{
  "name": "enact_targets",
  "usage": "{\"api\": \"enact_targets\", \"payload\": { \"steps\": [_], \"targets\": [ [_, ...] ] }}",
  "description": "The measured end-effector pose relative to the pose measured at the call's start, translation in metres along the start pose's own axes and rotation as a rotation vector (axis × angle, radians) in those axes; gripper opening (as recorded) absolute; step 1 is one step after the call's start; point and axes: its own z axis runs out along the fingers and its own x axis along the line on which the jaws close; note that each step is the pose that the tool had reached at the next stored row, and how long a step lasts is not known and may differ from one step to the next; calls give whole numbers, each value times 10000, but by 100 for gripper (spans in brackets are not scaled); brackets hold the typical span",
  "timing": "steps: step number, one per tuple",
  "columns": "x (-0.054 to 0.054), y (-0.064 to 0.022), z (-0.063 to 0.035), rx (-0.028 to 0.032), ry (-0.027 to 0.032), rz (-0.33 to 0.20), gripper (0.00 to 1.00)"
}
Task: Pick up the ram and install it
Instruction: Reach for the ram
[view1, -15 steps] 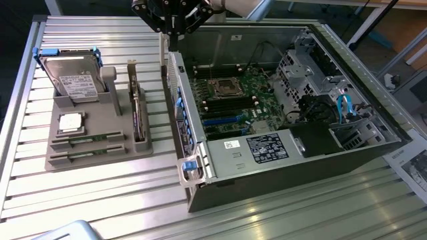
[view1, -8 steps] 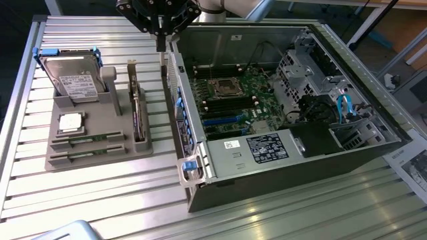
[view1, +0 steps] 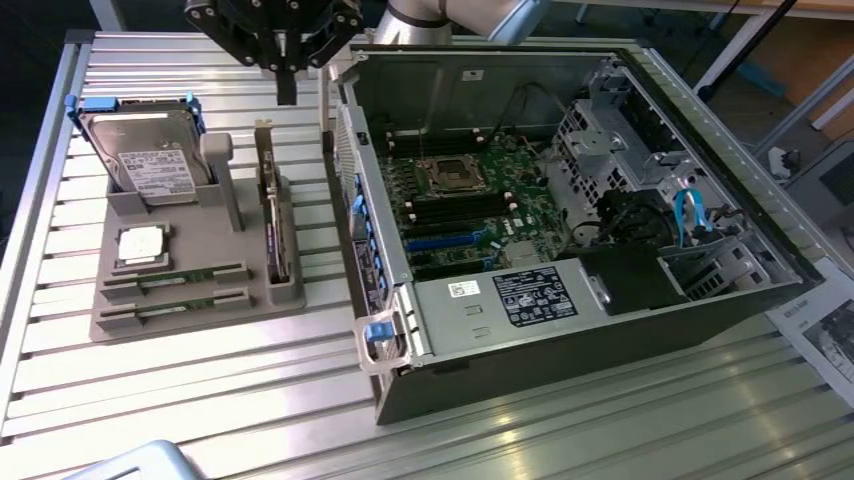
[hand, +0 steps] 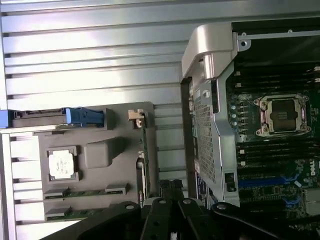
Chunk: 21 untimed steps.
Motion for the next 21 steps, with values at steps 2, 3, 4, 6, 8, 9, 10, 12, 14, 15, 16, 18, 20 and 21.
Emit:
{"api": "enact_targets", "payload": {
  "steps": [2, 3, 4, 6, 8, 9, 10, 12, 14, 15, 16, 18, 20, 21],
  "targets": [
    [138, -11, -3, 0, -1, 2, 10],
    [198, -15, -4, -1, -1, 0, 10],
    [253, -19, -7, 0, 0, -1, 10],
    [353, -27, -9, -1, -1, 2, 10],
    [488, -38, -13, 1, 0, 0, 10],
    [521, -40, -13, 0, 0, 0, 10],
    [556, -43, -14, 0, 0, 1, 10],
    [628, -48, -15, 0, -1, 1, 10],
    [715, -55, -18, 0, 0, 0, 10],
    [760, -59, -19, 0, 0, 0, 10],
    [797, -61, -19, -1, -1, 0, 10],
    [869, -66, -22, 0, 0, 2, 10],
    [950, -73, -23, 0, 0, 1, 10],
    [982, -75, -23, -1, -1, 1, 10]
  ]
}}
